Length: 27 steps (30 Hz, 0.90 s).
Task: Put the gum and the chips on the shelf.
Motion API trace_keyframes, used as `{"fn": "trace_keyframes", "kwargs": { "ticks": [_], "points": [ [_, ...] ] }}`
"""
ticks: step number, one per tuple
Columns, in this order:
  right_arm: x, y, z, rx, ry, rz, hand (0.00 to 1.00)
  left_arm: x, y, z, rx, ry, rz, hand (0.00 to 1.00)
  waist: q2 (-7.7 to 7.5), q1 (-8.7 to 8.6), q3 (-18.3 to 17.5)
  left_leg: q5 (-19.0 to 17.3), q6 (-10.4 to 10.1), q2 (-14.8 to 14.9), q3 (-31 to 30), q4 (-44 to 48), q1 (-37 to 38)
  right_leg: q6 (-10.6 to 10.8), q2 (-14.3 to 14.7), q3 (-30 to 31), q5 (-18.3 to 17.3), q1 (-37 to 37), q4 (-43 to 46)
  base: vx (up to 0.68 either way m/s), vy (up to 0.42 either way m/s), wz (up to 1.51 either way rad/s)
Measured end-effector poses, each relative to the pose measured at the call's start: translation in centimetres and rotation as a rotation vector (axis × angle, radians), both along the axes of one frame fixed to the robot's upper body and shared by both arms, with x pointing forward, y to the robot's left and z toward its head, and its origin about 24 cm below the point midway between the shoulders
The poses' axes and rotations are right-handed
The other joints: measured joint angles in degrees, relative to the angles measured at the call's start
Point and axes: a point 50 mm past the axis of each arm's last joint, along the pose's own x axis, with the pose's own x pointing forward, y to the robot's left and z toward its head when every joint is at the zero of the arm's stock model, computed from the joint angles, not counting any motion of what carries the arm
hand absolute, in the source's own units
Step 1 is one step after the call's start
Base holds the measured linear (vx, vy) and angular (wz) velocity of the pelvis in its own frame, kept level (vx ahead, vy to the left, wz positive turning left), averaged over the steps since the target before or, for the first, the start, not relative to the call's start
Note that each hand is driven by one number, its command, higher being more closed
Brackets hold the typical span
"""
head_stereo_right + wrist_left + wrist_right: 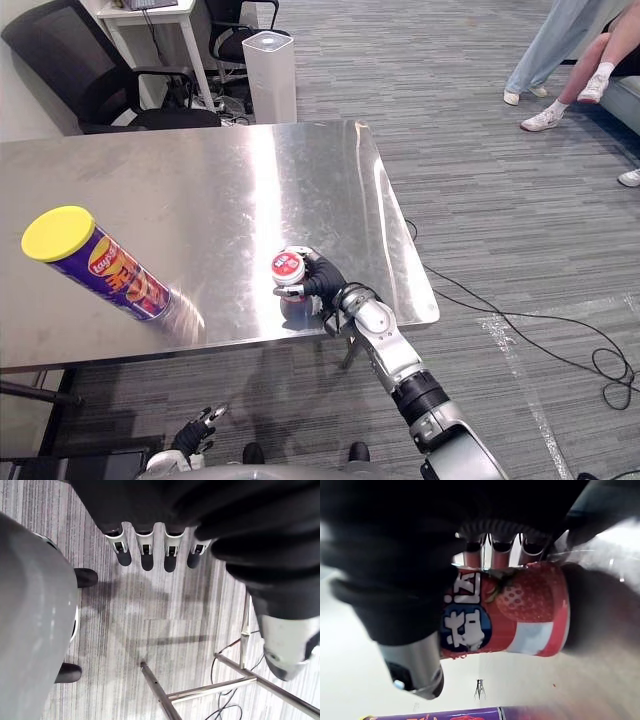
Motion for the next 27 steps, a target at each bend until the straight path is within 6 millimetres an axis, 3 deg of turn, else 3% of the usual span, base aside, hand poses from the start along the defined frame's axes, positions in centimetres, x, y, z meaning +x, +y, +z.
{"fn": "trace_keyframes", "kwargs": {
  "ticks": [10, 13, 18, 27],
  "points": [
    [0.0, -0.5, 0.7, 0.04, -0.014, -0.044, 1.0, 0.1, 0.2, 0.1, 0.007, -0.007, 0.009, 0.0, -0.23, 0.1, 0.1, 0.0, 0.0, -0.1, 0.0, 0.0, -0.1, 0.0, -0.1, -0.1, 0.0, 0.0, 0.0, 0.0, 0.0, 0.0],
    [-0.1, -2.5, 2.4, 0.097, -0.075, -0.149, 1.0, 0.1, 0.2, 0.1, 0.008, -0.008, 0.012, 0.0, -0.22, 0.09, 0.1, 0.0, 0.0, -0.1, 0.0, 0.1, -0.1, 0.0, -0.2, -0.1, 0.0, -0.1, 0.0, 0.0, 0.0, 0.0],
    [-0.4, -6.9, 6.8, 0.148, -0.275, -0.317, 1.0, -0.2, 0.6, 0.1, 0.008, -0.004, 0.052, 0.0, -0.17, -0.3, 0.1, 0.0, 0.0, 0.0, 0.0, 0.4, -0.1, 0.0, -0.1, 0.0, 0.0, -0.2, 0.0, 0.0, 0.0, 0.0],
    [-1.9, -11.1, 9.6, 0.217, -0.385, -0.422, 1.0, -0.8, 1.1, 0.0, 0.012, 0.0, 0.094, 0.0, -0.01, -0.56, 0.0, 0.0, 0.0, -0.1, -0.4, 0.4, -0.1, 0.0, -0.1, -0.1, 0.0, -0.3, 0.3, 0.0, 0.0, 0.0]
  ]
}}
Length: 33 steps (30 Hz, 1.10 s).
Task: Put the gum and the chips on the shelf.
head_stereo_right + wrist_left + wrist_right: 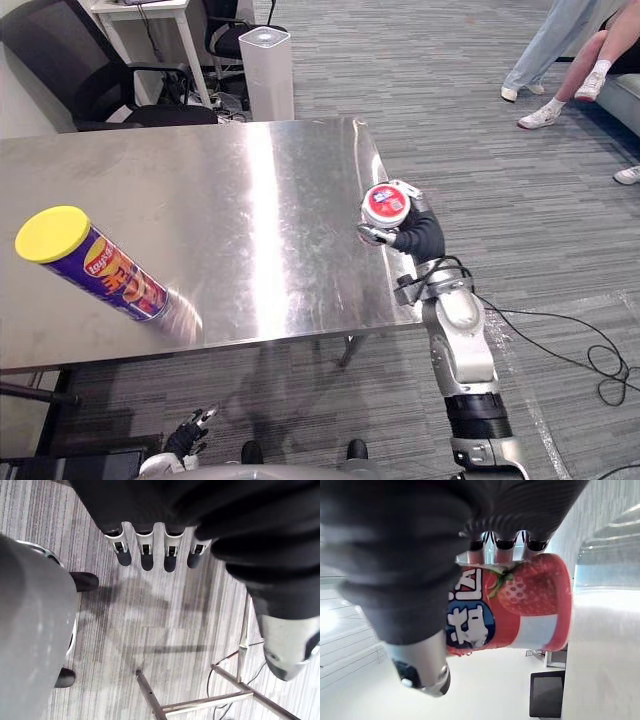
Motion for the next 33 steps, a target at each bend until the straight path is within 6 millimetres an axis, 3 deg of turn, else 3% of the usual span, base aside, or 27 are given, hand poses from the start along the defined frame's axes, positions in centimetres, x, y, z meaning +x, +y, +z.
{"fn": "trace_keyframes", "kwargs": {
  "ticks": [5, 16, 21, 24, 27, 28, 29, 30, 31, 32, 33],
  "points": [
    [-0.4, -1.4, 0.9, 0.006, -0.043, -0.062, 1.0, -0.3, 0.0, 0.0, 0.001, 0.002, 0.003, 0.0, 0.25, -0.71, -0.2, 0.1, 0.1, -0.1, -0.5, 0.0, 0.0, 0.0, 0.0, -0.3, 0.0, 0.0, 0.3, 0.0, 0.0, 0.02],
    [-1.2, -2.8, 0.1, 0.029, -0.012, -0.108, 1.0, -0.8, -0.1, -0.1, -0.004, 0.015, 0.007, 0.0, 1.34, -1.21, -1.0, 0.9, 0.3, 0.3, -1.9, 0.0, -0.6, -0.3, -0.1, -1.1, -0.6, -1.0, 2.7, -0.02, -0.015, 0.05],
    [-1.3, -3.3, 0.2, 0.038, -0.016, -0.125, 1.0, -0.9, 0.4, -0.1, -0.003, 0.018, 0.05, 0.0, 0.65, -1.2, -0.6, 2.3, 0.6, -0.2, -4.3, 0.0, -2.0, -0.9, -1.4, -2.4, -5.6, -6.0, 13.6, -0.06, -0.019, 0.26],
    [-1.2, -2.7, -0.1, 0.049, -0.009, -0.106, 1.0, -0.9, 1.3, 0.0, -0.024, 0.003, 0.16, 0.0, -0.56, -1.09, 0.4, 2.3, 0.2, -0.1, -8.6, 3.9, -5.7, -2.3, -2.3, -6.0, -8.5, -7.5, 18.2, -0.12, -0.074, 0.73],
    [-0.7, -1.7, 0.2, 0.097, -0.016, -0.069, 1.0, -0.6, 1.7, 0.2, -0.06, -0.021, 0.239, 0.0, 0.25, -0.54, 1.9, 4.5, -1.6, 1.2, -15.5, 5.4, -11.7, -4.3, -1.5, -13.1, -9.9, -9.6, 21.2, -0.16, -0.125, 1.06],
    [-0.5, -1.5, 0.8, 0.097, -0.037, -0.062, 1.0, -0.6, 1.9, 0.3, -0.062, -0.027, 0.254, 0.0, 0.89, 0.61, 2.3, 4.9, -2.0, 2.2, -16.5, 4.0, -13.3, -5.1, -0.8, -15.3, -10.4, -11.0, 22.5, -0.21, -0.172, 0.91],
    [-0.4, -1.5, 1.0, 0.097, -0.043, -0.061, 1.0, -0.6, 2.0, 0.3, -0.064, -0.027, 0.261, 0.0, 0.91, 1.06, 2.5, 4.0, -2.0, 3.0, -15.7, 2.9, -13.6, -5.4, -0.5, -16.7, -10.2, -11.0, 22.1, -0.18, -0.111, 1.02],
    [-0.3, -1.6, 1.2, 0.098, -0.054, -0.067, 1.0, -0.4, 2.5, 0.4, -0.069, -0.041, 0.3, 0.0, 0.04, 1.99, 2.8, 0.1, 2.1, 4.1, -9.1, 4.7, -15.6, -6.4, -1.5, -20.1, -9.6, -10.8, 20.0, -0.12, -0.068, 1.0],
    [-0.3, -1.8, 1.4, 0.099, -0.061, -0.078, 1.0, 0.0, 2.5, 0.5, -0.077, -0.054, 0.32, 0.0, -0.62, 1.88, 3.3, -0.2, 4.0, 4.8, -5.2, 8.0, -17.3, -6.7, -2.4, -21.7, -9.6, -11.0, 20.1, -0.12, -0.092, 1.4],
    [-0.2, -1.8, 1.5, 0.114, -0.06, -0.089, 1.0, 0.0, 2.6, 0.5, -0.093, -0.059, 0.354, 0.0, -1.48, 2.01, 3.8, 0.7, 5.5, 6.5, 1.3, 17.7, -19.7, -7.2, -4.4, -24.6, -9.9, -10.9, 21.1, -0.09, -0.139, 1.27],
    [-0.1, -1.6, 1.6, 0.128, -0.064, -0.084, 1.0, -1.0, 2.5, 0.3, -0.103, -0.041, 0.371, 0.0, -1.18, 2.03, 3.7, 0.1, 5.9, 9.5, 6.1, 27.9, -19.6, -7.5, -5.1, -27.6, -10.1, -10.1, 22.0, -0.08, -0.141, 1.12]
  ]
}}
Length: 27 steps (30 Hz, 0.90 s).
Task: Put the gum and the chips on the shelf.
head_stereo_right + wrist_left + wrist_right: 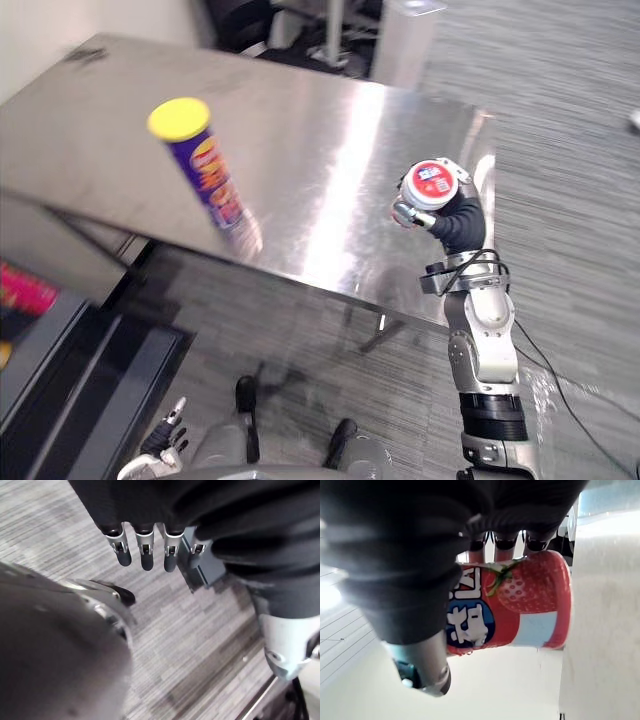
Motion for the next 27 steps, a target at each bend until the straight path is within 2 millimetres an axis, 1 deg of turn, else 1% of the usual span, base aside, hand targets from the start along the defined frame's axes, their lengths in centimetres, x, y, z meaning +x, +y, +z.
{"fn": "trace_keyframes", "kwargs": {
  "ticks": [1, 2, 3, 4, 5, 6, 7, 8, 9, 10, 11, 12, 13, 14, 15, 16, 18, 19, 22, 23, 24, 26, 27],
  "points": [
    [0.0, 0.1, 0.1, 0.004, -0.003, 0.0, 1.0, -0.5, -0.1, -0.1, -0.006, 0.007, 0.007, 0.0, 0.32, 0.0, 0.1, -1.5, -0.2, 1.8, 1.5, 4.1, 0.8, 0.0, 0.2, -1.1, 0.0, 0.7, 0.0, -0.07, -0.105, 0.99],
    [0.0, -0.1, 0.1, 0.007, -0.006, -0.011, 1.0, -1.2, -0.2, -0.2, -0.015, 0.017, 0.021, 0.0, 2.04, 0.0, -0.2, -4.7, -0.3, 4.5, 3.6, 8.6, 2.1, 0.0, 0.3, -4.0, 0.0, 1.7, 0.7, -0.08, -0.038, 1.17],
    [-0.1, -0.6, 0.3, 0.015, -0.015, -0.037, 1.0, -0.9, -0.3, -0.1, -0.017, 0.001, 0.015, 0.0, 3.16, -0.11, -0.3, -4.1, -0.6, 3.9, 4.6, 7.3, 0.7, 0.1, 0.3, -7.3, -0.5, 1.6, 2.2, -0.13, -0.014, 1.35],
    [-0.1, -0.9, 0.4, 0.019, -0.018, -0.049, 1.0, -0.7, -0.2, 0.0, -0.011, -0.013, 0.011, 0.0, 2.87, -0.16, -0.4, -3.2, -0.6, 2.6, 4.4, 4.8, 0.7, -0.2, 0.0, -7.8, -0.8, 1.5, 1.5, -0.17, 0.025, 1.66],
    [-0.2, -1.3, 0.4, 0.019, -0.019, -0.067, 1.0, -0.2, 0.2, 0.3, 0.002, -0.034, 0.007, 0.0, 2.0, -0.32, -1.6, 0.0, -1.8, -2.2, 0.5, -7.9, 3.1, -0.8, -0.6, -10.3, -0.4, 1.7, -2.8, -0.16, 0.035, 1.69],
    [-0.2, -1.8, 0.6, 0.034, -0.03, -0.089, 1.0, 0.1, 0.5, 0.4, 0.005, -0.04, 0.02, 0.0, 2.24, -0.13, -1.5, -5.4, 0.0, -0.7, 4.0, -3.1, 3.7, -0.9, -1.1, -14.9, 1.9, 2.4, -3.8, -0.16, 0.039, 1.58],
    [-0.1, -1.8, 0.6, 0.043, -0.026, -0.094, 1.0, -0.2, 0.7, 0.4, 0.005, -0.038, 0.034, 0.0, 2.41, 0.11, -1.5, -7.3, -0.4, 0.9, 6.1, -0.2, 4.6, -0.8, -1.4, -16.3, 1.9, 2.6, -2.8, -0.14, 0.064, 1.63],
    [-0.3, -2.3, 0.5, 0.049, -0.023, -0.113, 1.0, -0.6, 0.7, 0.2, 0.001, -0.023, 0.041, 0.0, 3.38, -0.64, -1.7, -8.2, -1.8, 3.0, 8.1, -0.7, 6.5, -0.8, -2.5, -20.2, 1.9, 3.4, -0.9, -0.17, 0.157, 1.75],
    [-0.6, -3.2, 0.4, 0.057, -0.021, -0.152, 1.0, -0.5, 0.5, 0.2, -0.003, -0.022, 0.035, 0.0, 3.47, -1.38, -1.7, -8.2, -2.3, 2.3, 9.1, -2.5, 6.5, -0.8, -4.0, -23.3, 1.9, 4.2, 0.6, -0.14, 0.207, 1.79],
    [-0.7, -3.5, 0.4, 0.06, -0.02, -0.165, 1.0, -0.7, 0.6, 0.1, -0.003, -0.015, 0.031, 0.0, 3.37, -1.35, -1.7, -8.2, -2.5, 1.6, 9.7, -3.5, 6.5, -0.8, -4.7, -24.5, 1.9, 4.6, 0.9, -0.15, 0.262, 1.53],
    [-1.0, -3.9, 0.5, 0.06, -0.027, -0.183, 1.0, -1.1, 0.6, 0.0, -0.001, 0.009, 0.019, 0.0, 3.31, -1.69, -1.8, -8.5, -4.0, -0.3, 9.4, -6.3, 6.3, -0.7, -5.9, -26.4, 1.8, 5.2, 1.3, -0.11, 0.211, 1.01],
    [-1.1, -4.1, 0.7, 0.063, -0.036, -0.193, 1.0, -1.2, 0.6, -0.1, 0.004, 0.017, 0.006, 0.0, 3.18, -1.75, -1.8, -8.6, -4.0, -1.4, 9.2, -8.2, 6.2, -0.6, -6.6, -27.1, 1.9, 5.1, 1.5, -0.13, 0.272, 1.06],
    [-1.2, -4.3, 0.6, 0.065, -0.034, -0.2, 1.0, -1.4, 0.7, -0.1, 0.01, 0.026, -0.006, 0.0, 2.61, -1.69, -1.8, -8.1, -3.4, -3.4, 8.9, -9.9, 5.5, 0.8, -8.1, -28.1, 3.3, 4.9, 1.0, -0.1, 0.284, 0.63],
    [-1.2, -4.3, 0.3, 0.057, -0.016, -0.203, 1.0, -1.8, 0.7, -0.2, 0.016, 0.046, -0.025, 0.0, 2.51, -1.37, -1.7, -7.8, -2.8, -4.9, 8.8, -10.9, 5.4, 1.3, -8.5, -28.3, 5.0, 4.9, -0.2, -0.1, 0.288, 0.41],
    [-1.3, -4.3, 0.1, 0.046, -0.007, -0.209, 1.0, -2.1, 0.7, -0.2, 0.018, 0.057, -0.029, 0.0, 2.51, -1.29, -1.7, -7.8, -2.6, -5.5, 8.8, -11.4, 5.6, 1.4, -8.6, -28.2, 5.9, 5.0, -0.7, -0.07, 0.343, 0.09],
    [-1.3, -4.3, -0.1, 0.034, 0.002, -0.217, 1.0, -3.0, 0.8, -0.3, 0.02, 0.081, -0.024, 0.0, 2.51, -1.34, -1.7, -7.4, -1.7, -6.8, 8.9, -11.8, 5.5, 2.0, -8.8, -27.9, 8.2, 4.9, -2.3, -0.05, 0.276, -0.01],
    [-1.4, -4.4, -0.2, 0.037, 0.007, -0.227, 1.0, -2.9, 1.0, -0.3, 0.024, 0.08, -0.025, 0.0, 2.51, -1.54, -1.7, -7.1, -1.2, -7.9, 8.8, -12.4, 5.5, 1.9, -9.1, -27.5, 9.8, 4.9, -3.7, -0.03, 0.237, 0.04],
    [-1.4, -4.4, -0.3, 0.035, 0.014, -0.24, 1.0, -2.5, 1.2, -0.2, 0.034, 0.065, -0.027, 0.0, 2.34, -1.23, -1.6, -6.9, -0.8, -8.6, 8.7, -12.6, 5.6, 1.9, -9.2, -26.4, 10.9, 4.8, -4.7, -0.02, 0.185, 0.06],
    [-1.3, -4.5, -0.7, 0.023, 0.031, -0.262, 1.0, -2.0, 1.2, 0.0, 0.04, 0.04, -0.024, 0.0, 2.1, -0.4, -1.4, -6.2, 0.2, -9.7, 8.7, -14.5, 6.7, 2.1, -9.1, -24.2, 11.3, 4.9, -5.6, -0.04, 0.11, -0.01],
    [-1.2, -4.5, -1.1, 0.036, 0.045, -0.269, 1.0, -2.0, 1.1, 0.0, 0.036, 0.038, -0.02, 0.0, 2.08, 0.09, -1.4, -6.3, 0.1, -9.9, 8.7, -15.3, 7.3, 1.9, -9.0, -23.4, 11.3, 4.9, -5.8, -0.06, 0.035, -0.06],
    [-1.0, -4.5, -1.4, 0.046, 0.059, -0.27, 1.0, -2.2, 1.0, -0.1, 0.032, 0.043, -0.018, 0.0, 2.05, 0.24, -1.4, -5.9, 0.0, -10.2, 8.7, -16.3, 7.8, 1.8, -9.0, -22.8, 11.3, 4.9, -5.8, -0.05, 0.02, -0.02],
    [-1.0, -4.4, -1.5, 0.052, 0.062, -0.269, 1.0, -2.6, 0.8, -0.2, 0.024, 0.052, -0.015, 0.0, 2.13, 0.22, -1.3, -5.5, -0.6, -10.3, 8.8, -17.1, 8.0, 1.7, -8.8, -22.6, 11.2, 4.7, -5.9, -0.02, -0.014, -0.03],
    [-1.0, -4.4, -1.5, 0.054, 0.063, -0.268, 1.0, -3.0, 0.7, -0.2, 0.021, 0.061, -0.011, 0.0, 2.11, 0.19, -1.3, -4.9, -1.2, -10.5, 8.8, -18.2, 8.4, 1.7, -8.5, -22.2, 11.2, 4.7, -6.4, 0.0, -0.026, -0.07]
  ]
}}
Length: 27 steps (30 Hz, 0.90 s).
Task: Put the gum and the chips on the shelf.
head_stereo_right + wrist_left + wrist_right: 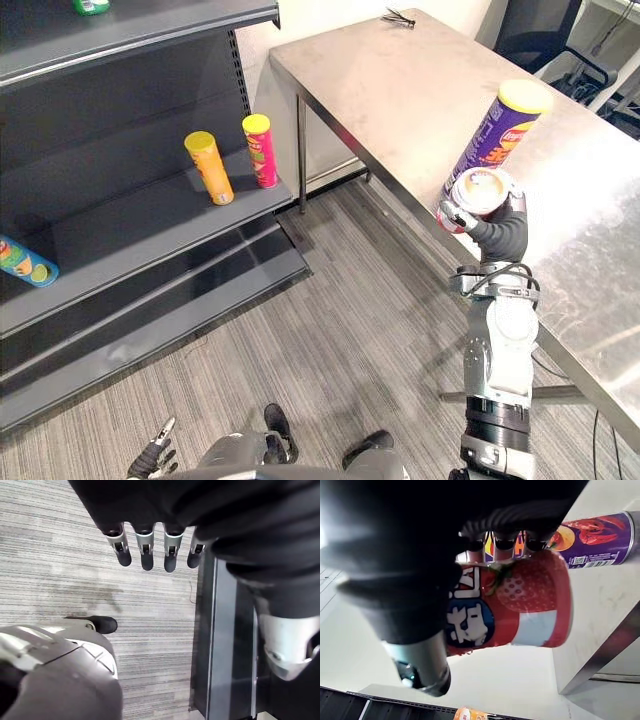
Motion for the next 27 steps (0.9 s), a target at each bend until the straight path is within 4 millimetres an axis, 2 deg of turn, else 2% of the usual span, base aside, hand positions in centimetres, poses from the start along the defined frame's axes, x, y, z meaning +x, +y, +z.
{"fn": "trace_keyframes", "kwargs": {
  "ticks": [5, 9, 10, 14, 17, 18, 21, 23, 24, 25, 26, 27],
  "points": [
    [0.0, 0.1, -0.1, 0.003, 0.002, 0.007, 1.0, -0.1, -0.2, 0.0, -0.018, -0.009, -0.004, 0.0, 0.12, 0.06, 0.1, 3.1, -1.1, -0.2, -0.1, -5.4, 2.0, -0.2, 1.7, 1.1, -0.1, -0.2, -1.3, 0.04, -0.057, -0.07],
    [-0.2, 0.1, -0.5, -0.005, 0.018, 0.015, 1.0, 0.3, -0.5, 0.0, -0.028, -0.024, -0.022, 0.0, 0.51, -0.32, 0.1, 6.2, -0.8, -0.2, -1.3, -9.5, 2.6, -0.7, 3.0, 1.1, -0.5, -0.8, -1.2, 0.11, -0.078, 0.12],
    [-0.3, 0.0, -0.8, -0.007, 0.03, 0.018, 1.0, 0.6, -0.6, 0.1, -0.028, -0.032, -0.024, 0.0, 0.51, -0.15, 0.1, 6.8, -0.2, 0.0, -1.9, -9.7, 2.4, -1.0, 3.3, 1.1, -0.9, -0.7, -0.9, 0.16, -0.09, 0.26],
    [0.4, 1.4, -1.7, -0.016, 0.074, 0.092, 1.0, 0.7, -0.9, 0.0, -0.032, -0.033, -0.035, 0.0, 0.5, -0.02, 0.1, 7.2, 0.2, 0.2, -4.0, -9.6, 2.0, -1.1, 3.5, 1.1, -1.1, -0.3, 0.2, 0.16, -0.079, 0.31],
    [1.4, 3.9, -3.1, -0.023, 0.136, 0.198, 1.0, 1.5, -0.9, 0.3, -0.02, -0.065, -0.066, 0.0, -0.09, 0.92, 0.8, 4.9, 0.6, 1.0, -5.0, -4.0, -0.6, -1.1, 3.2, 1.0, -1.1, 0.5, 0.2, 0.11, -0.043, 0.29],
    [1.8, 5.4, -3.6, -0.033, 0.163, 0.264, 1.0, 2.0, -0.9, 0.4, -0.024, -0.081, -0.062, 0.0, -0.35, 2.18, 1.5, 3.0, 0.7, 1.8, -4.8, -0.2, -1.8, -1.1, 3.1, 1.3, -1.0, 0.7, 0.2, 0.05, -0.024, -0.07],
    [2.2, 8.5, -4.6, -0.059, 0.214, 0.413, 1.0, 2.7, -1.1, 0.6, -0.037, -0.112, -0.046, 0.0, 0.13, 4.44, 3.0, -0.8, 0.9, 3.2, -5.5, 7.2, -4.2, -1.1, 2.2, 1.6, -1.0, 1.4, 2.6, 0.03, 0.027, 0.1],
    [2.0, 9.6, -5.1, -0.054, 0.231, 0.463, 1.0, 3.1, -1.2, 0.7, -0.036, -0.122, -0.067, 0.0, 0.37, 4.39, 3.6, -2.5, 1.4, 2.6, -7.5, 8.0, -4.7, -1.1, 0.0, 3.1, -1.1, 1.0, 7.2, 0.04, 0.125, 0.5],
    [1.8, 10.0, -5.5, -0.047, 0.246, 0.478, 1.0, 3.1, -1.1, 0.8, -0.04, -0.125, -0.061, 0.0, -0.07, 4.39, 3.9, -3.4, 2.0, 1.2, -9.4, 7.9, -4.5, -2.1, -2.8, 8.3, -1.0, -1.0, 13.3, 0.05, 0.186, 0.67],
    [1.8, 10.1, -5.6, -0.045, 0.25, 0.485, 1.0, 3.1, -1.0, 0.8, -0.037, -0.122, -0.059, 0.0, -0.39, 4.24, 4.2, -3.6, 2.4, 0.6, -10.2, 8.0, -4.2, -4.9, -4.1, 13.2, -0.9, -3.2, 17.5, 0.06, 0.187, 0.74],
    [1.6, 10.3, -5.9, -0.038, 0.256, 0.499, 1.0, 3.1, -0.7, 0.8, -0.018, -0.112, -0.074, 0.0, -0.43, 3.62, 4.8, -3.6, 3.1, 0.0, -12.6, 8.0, -3.7, -6.9, -2.6, 26.1, -1.9, -7.6, 22.3, 0.06, 0.11, 1.03],
    [1.3, 10.5, -6.1, -0.027, 0.263, 0.514, 1.0, 3.2, -0.2, 1.0, 0.008, -0.108, -0.077, 0.0, -0.26, 2.6, 5.1, -3.4, 3.4, -0.3, -15.7, 7.7, -3.4, -4.1, 2.9, 37.2, -5.5, -9.3, 21.5, 0.07, 0.083, 1.13]
  ]
}}
